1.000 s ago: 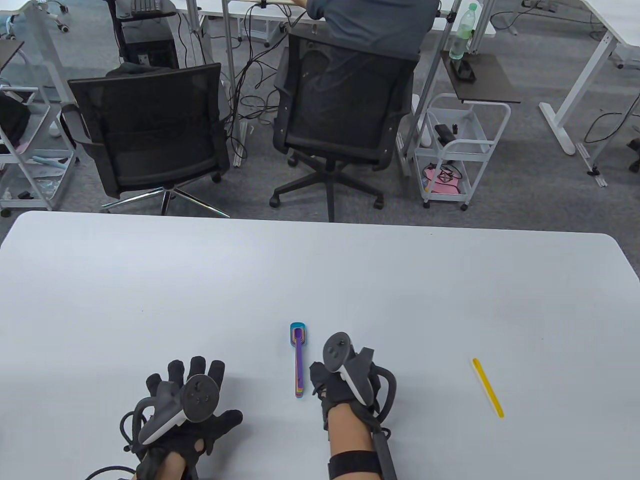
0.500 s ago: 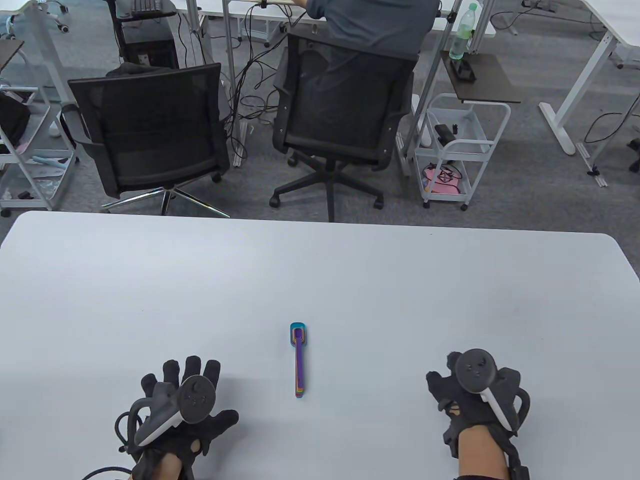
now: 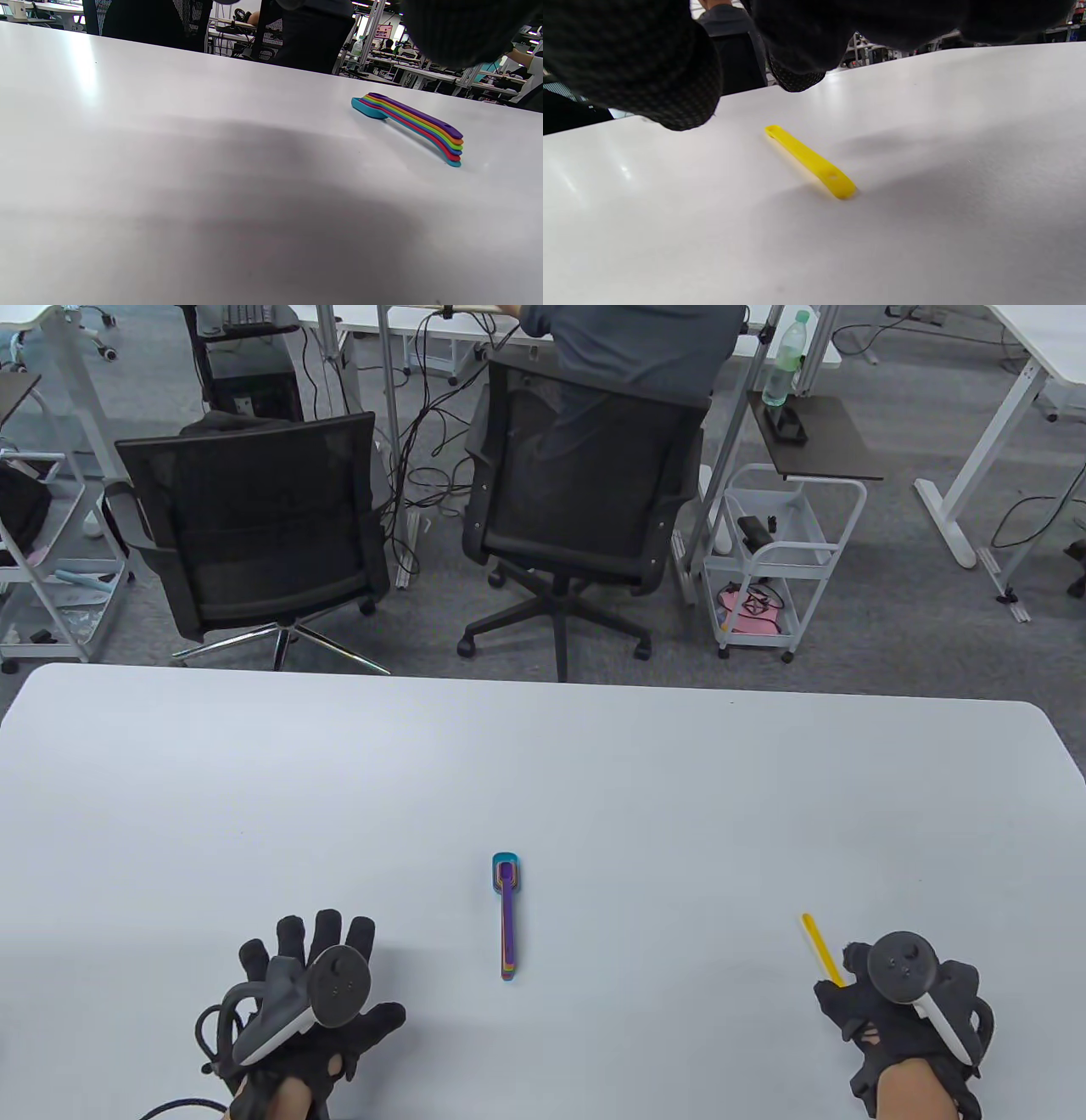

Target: Nest measuring spoons

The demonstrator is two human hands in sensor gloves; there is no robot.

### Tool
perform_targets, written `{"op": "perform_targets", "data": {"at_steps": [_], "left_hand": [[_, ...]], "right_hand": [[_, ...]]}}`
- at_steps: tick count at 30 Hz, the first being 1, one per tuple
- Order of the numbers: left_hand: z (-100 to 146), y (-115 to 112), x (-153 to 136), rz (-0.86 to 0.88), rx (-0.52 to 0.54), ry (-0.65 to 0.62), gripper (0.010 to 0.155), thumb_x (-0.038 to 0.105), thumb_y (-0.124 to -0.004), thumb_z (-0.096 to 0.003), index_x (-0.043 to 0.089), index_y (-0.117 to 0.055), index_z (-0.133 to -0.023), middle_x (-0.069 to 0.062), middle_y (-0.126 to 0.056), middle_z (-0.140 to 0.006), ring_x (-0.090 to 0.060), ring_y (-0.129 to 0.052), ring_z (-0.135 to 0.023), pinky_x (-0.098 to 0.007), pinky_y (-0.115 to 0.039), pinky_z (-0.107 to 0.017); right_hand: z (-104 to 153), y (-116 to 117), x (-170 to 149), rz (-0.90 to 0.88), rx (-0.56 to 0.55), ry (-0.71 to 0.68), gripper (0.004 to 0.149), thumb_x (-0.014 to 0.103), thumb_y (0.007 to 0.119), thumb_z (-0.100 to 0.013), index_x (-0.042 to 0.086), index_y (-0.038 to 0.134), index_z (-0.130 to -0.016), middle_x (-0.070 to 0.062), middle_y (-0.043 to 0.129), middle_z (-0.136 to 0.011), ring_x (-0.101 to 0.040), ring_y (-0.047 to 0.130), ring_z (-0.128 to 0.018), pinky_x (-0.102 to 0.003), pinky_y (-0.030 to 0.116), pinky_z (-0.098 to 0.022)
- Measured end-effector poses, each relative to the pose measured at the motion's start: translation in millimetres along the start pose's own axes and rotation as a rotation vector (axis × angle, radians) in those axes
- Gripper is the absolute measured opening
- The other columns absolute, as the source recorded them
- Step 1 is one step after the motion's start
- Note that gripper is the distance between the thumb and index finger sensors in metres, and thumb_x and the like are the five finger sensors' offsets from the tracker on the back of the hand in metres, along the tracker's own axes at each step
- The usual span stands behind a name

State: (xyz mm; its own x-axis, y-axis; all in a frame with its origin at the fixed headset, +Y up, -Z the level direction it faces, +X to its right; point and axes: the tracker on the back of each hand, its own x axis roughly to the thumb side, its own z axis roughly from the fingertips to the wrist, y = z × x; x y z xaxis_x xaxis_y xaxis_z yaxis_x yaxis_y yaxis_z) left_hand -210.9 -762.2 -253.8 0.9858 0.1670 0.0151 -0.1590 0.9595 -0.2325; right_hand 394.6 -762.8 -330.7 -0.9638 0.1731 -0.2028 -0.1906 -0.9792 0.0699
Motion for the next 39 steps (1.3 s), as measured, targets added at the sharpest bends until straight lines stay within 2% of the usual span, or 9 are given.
{"op": "perform_targets", "data": {"at_steps": [6, 12, 14, 25, 39], "left_hand": [[-1, -1, -3, 0.009, 0.001, 0.008, 0.107, 0.072, -0.078, -0.0410, 0.021, -0.027, -0.120, -0.022, -0.020, -0.126, -0.063, -0.013, -0.112, -0.084, -0.011, -0.063], [-1, -1, -4, 0.011, -0.005, 0.012, 0.107, 0.072, -0.078, -0.0409, 0.021, -0.027, -0.120, -0.022, -0.020, -0.126, -0.063, -0.013, -0.112, -0.085, -0.011, -0.063], [-1, -1, -4, 0.013, -0.006, 0.011, 0.107, 0.072, -0.078, -0.0408, 0.021, -0.027, -0.120, -0.022, -0.020, -0.126, -0.063, -0.013, -0.112, -0.084, -0.011, -0.063], [-2, -2, -5, -0.002, -0.013, 0.012, 0.108, 0.072, -0.078, -0.0406, 0.021, -0.027, -0.120, -0.022, -0.020, -0.126, -0.063, -0.013, -0.112, -0.084, -0.011, -0.063], [-2, -3, -2, -0.016, -0.016, 0.012, 0.108, 0.073, -0.078, -0.0405, 0.021, -0.027, -0.120, -0.022, -0.020, -0.126, -0.063, -0.013, -0.112, -0.084, -0.011, -0.063]], "right_hand": [[-14, 13, -16, 0.022, 0.067, 0.064, 0.079, 0.059, 0.097, -0.031, 0.014, 0.076, -0.093, 0.008, 0.092, -0.044, -0.015, 0.087, -0.019, -0.046, 0.083, -0.027], [-23, 25, -19, 0.067, 0.117, 0.084, 0.080, 0.059, 0.098, -0.030, 0.013, 0.076, -0.092, 0.008, 0.092, -0.044, -0.015, 0.087, -0.018, -0.045, 0.083, -0.026], [-24, 25, -15, 0.085, 0.099, 0.081, 0.081, 0.058, 0.099, -0.030, 0.012, 0.076, -0.091, 0.008, 0.093, -0.044, -0.014, 0.087, -0.017, -0.045, 0.084, -0.025], [-34, 27, 7, 0.223, 0.187, 0.062, 0.070, 0.051, 0.096, -0.034, 0.006, 0.082, -0.085, 0.007, 0.097, -0.042, -0.013, 0.090, -0.013, -0.044, 0.087, -0.022], [-34, 28, 9, 0.209, 0.196, 0.114, 0.062, 0.049, 0.094, -0.036, 0.005, 0.083, -0.078, 0.009, 0.097, -0.037, -0.011, 0.091, -0.008, -0.042, 0.088, -0.017]]}}
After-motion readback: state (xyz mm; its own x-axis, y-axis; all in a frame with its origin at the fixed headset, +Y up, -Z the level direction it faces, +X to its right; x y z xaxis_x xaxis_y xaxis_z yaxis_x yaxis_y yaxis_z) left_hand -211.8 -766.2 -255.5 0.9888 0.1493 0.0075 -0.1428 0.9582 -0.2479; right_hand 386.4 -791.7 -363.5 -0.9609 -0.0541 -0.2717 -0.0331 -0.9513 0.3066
